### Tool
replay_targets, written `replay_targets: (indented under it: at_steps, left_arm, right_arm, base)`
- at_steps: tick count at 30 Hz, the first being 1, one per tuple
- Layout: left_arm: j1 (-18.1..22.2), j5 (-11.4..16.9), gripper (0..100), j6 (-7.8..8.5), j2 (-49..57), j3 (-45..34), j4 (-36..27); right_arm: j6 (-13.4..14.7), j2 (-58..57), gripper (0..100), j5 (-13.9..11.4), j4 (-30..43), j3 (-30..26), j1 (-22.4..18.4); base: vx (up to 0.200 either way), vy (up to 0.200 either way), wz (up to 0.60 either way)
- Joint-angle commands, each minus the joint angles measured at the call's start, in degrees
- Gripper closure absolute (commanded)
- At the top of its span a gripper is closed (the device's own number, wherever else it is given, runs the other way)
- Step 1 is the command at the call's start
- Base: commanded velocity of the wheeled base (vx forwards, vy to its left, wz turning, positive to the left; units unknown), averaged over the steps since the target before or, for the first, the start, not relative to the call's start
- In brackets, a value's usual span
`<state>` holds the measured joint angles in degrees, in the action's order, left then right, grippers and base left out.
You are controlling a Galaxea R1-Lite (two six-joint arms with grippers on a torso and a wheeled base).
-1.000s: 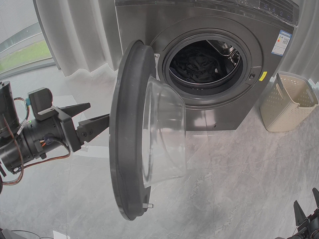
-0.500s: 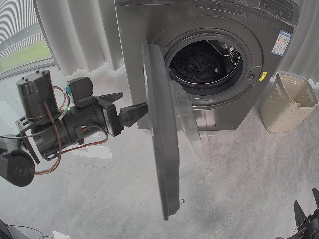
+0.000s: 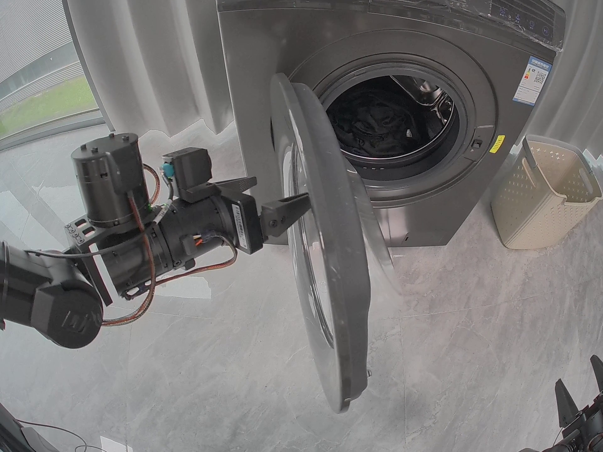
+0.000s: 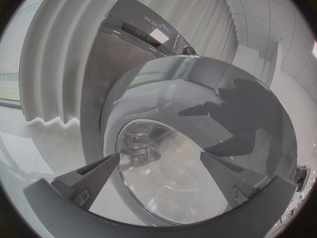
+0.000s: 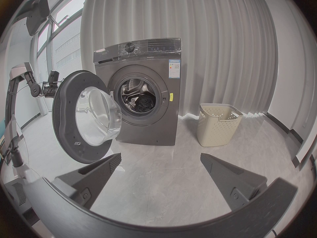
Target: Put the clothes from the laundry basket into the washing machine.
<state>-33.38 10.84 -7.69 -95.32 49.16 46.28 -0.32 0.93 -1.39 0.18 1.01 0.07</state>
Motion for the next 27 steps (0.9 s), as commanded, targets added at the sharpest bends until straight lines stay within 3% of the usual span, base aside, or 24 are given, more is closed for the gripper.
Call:
replay_targets:
  at_steps: [1,10,15,17,18,19,21,27]
  left_arm:
    - [-1.6,-0.3,0,-0.04,-1.8,1.5,0.0]
    - [-2.7,-1.6,0,-0.57,-10.0,11.7,0.5]
    - [-2.2,-3.9,0,-4.17,-18.9,22.8,4.6]
    - [-2.1,-6.6,0,-5.58,-23.6,29.2,5.8]
    - [-2.1,-6.6,0,-5.58,-23.6,29.2,5.8]
    - [-2.0,-10.0,0,-6.02,-26.9,34.2,6.3]
    - [-2.0,-13.2,0,-6.28,-29.6,38.8,6.3]
    - [-2.5,-14.4,0,-7.34,-30.1,40.1,6.0]
  right_arm:
    - [0.0,-0.9,0,0.0,0.0,-1.0,0.0]
    - [0.0,-0.9,0,0.0,0.0,-1.0,0.0]
    - [0.0,-0.9,0,0.0,0.0,-0.9,0.0]
    - [0.0,-0.9,0,0.0,0.0,-1.0,0.0]
    - [0.0,-0.9,0,0.0,0.0,-1.0,0.0]
    - [0.0,-0.9,0,0.0,0.0,-1.0,0.0]
    - [0.0,-0.9,0,0.0,0.0,-0.9,0.0]
    - [0.0,-0.9,0,0.0,0.0,-1.0,0.0]
  base:
    - [0.0,0.0,0.0]
    - [0.0,0.0,0.0]
    - [0.0,0.0,0.0]
    - [0.0,0.0,0.0]
    - [0.0,0.0,0.0]
    - [0.0,0.0,0.0]
    - [0.0,0.0,0.0]
    - [0.0,0.0,0.0]
